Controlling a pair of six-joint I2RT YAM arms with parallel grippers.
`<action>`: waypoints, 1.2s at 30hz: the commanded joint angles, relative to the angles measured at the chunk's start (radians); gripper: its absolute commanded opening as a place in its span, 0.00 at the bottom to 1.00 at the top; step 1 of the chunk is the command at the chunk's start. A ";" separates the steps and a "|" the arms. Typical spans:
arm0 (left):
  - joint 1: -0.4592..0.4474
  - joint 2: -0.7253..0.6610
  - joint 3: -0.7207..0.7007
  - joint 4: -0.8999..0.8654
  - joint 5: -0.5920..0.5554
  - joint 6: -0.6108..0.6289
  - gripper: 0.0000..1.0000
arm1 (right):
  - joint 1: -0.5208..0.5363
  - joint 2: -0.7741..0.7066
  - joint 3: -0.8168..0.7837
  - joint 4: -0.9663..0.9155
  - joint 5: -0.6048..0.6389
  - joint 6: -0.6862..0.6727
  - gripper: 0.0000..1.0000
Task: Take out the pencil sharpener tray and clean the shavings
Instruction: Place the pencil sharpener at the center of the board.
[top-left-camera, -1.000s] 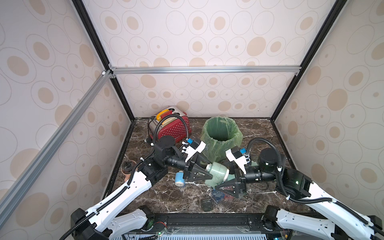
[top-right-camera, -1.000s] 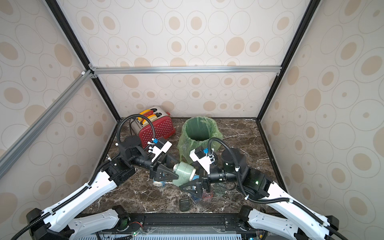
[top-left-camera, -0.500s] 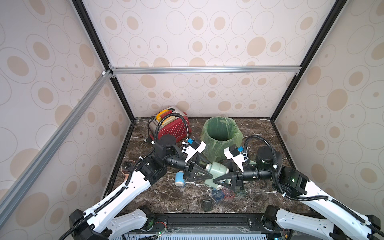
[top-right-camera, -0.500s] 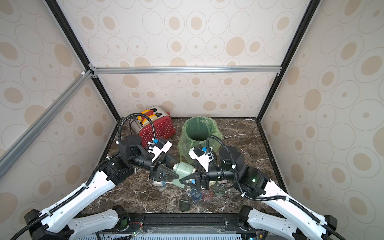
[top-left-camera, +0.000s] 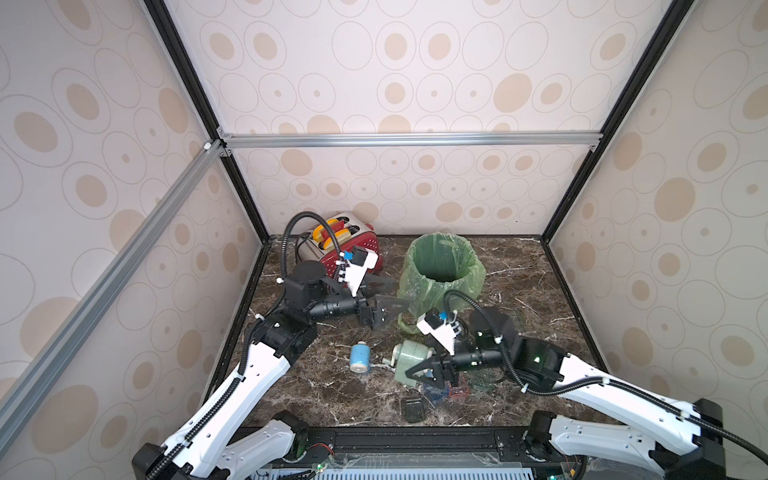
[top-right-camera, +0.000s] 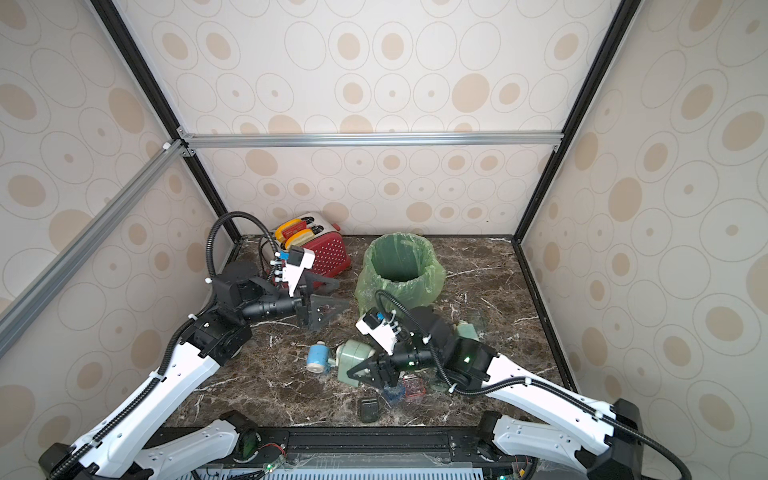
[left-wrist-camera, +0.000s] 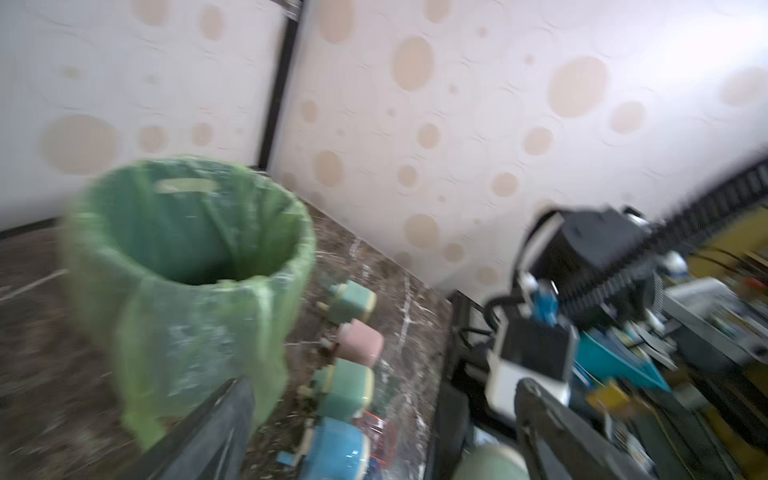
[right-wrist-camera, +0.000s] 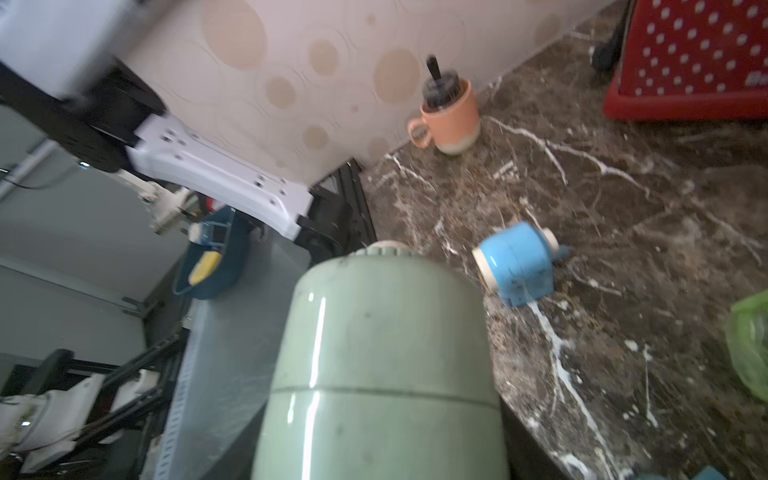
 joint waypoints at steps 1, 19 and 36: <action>0.108 -0.022 0.000 -0.037 -0.207 -0.115 0.99 | 0.101 0.079 -0.006 0.079 0.309 -0.056 0.29; 0.302 -0.064 -0.076 -0.074 -0.200 -0.166 0.99 | 0.257 0.502 0.069 0.043 0.962 0.116 0.37; 0.304 -0.054 -0.096 -0.033 -0.198 -0.182 0.99 | 0.254 0.549 0.092 -0.053 0.885 0.136 0.77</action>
